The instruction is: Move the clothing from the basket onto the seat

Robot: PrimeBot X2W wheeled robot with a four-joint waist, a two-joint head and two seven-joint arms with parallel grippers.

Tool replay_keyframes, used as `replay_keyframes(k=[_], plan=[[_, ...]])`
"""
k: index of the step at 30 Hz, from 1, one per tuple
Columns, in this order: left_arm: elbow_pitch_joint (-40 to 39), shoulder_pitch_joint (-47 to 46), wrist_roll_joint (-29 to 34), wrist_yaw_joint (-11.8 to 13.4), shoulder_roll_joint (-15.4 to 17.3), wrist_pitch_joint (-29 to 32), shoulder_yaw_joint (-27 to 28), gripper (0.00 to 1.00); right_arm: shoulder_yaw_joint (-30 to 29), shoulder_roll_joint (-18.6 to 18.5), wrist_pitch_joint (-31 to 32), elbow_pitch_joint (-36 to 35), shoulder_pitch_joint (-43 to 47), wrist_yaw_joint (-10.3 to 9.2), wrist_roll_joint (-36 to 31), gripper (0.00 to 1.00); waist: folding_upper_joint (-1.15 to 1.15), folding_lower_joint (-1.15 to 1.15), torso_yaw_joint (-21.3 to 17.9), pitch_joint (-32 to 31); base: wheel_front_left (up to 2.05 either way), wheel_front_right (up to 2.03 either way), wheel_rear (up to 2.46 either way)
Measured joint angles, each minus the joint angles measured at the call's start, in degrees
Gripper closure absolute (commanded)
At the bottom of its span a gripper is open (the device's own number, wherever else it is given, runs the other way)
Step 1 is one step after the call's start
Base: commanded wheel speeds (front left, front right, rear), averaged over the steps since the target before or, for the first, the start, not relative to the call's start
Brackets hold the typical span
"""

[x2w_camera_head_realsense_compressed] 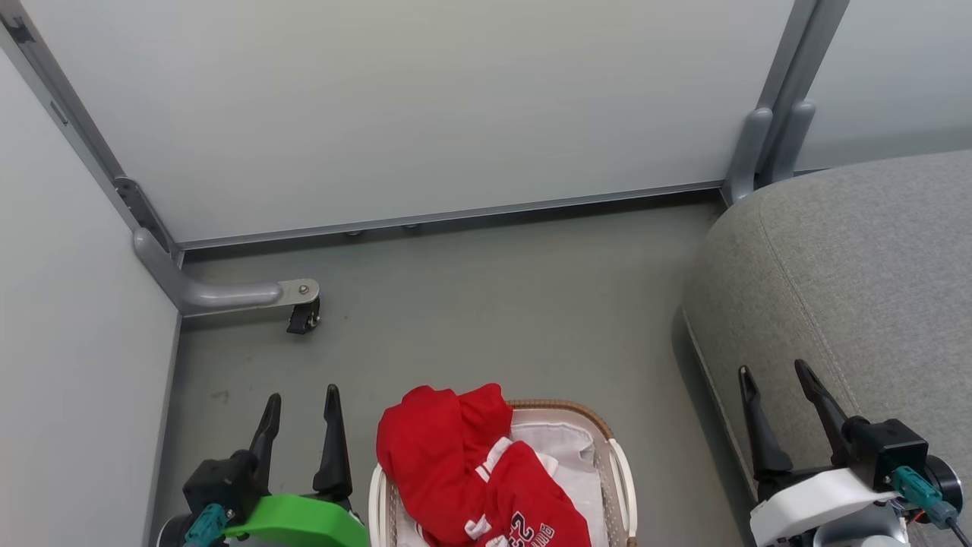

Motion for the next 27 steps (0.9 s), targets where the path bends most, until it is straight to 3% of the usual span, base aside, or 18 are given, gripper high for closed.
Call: replay_keyframes(k=[17,27], plan=[[1.36,0.15,4.77,0.94,0.04,-1.67,-0.94,0.00,0.36,-0.08,-1.79,-0.51,0.28,0.00,-6.69,0.00,0.00,0.00,0.37,0.13,0.00,0.00,0.00],[2.05,0.15,4.79,0.93,0.05,-1.90,-1.04,0.00,0.36,-0.09,-1.79,-0.30,0.29,0.01,-6.76,0.00,0.00,0.00,0.36,0.15,0.00,0.00,0.00]])
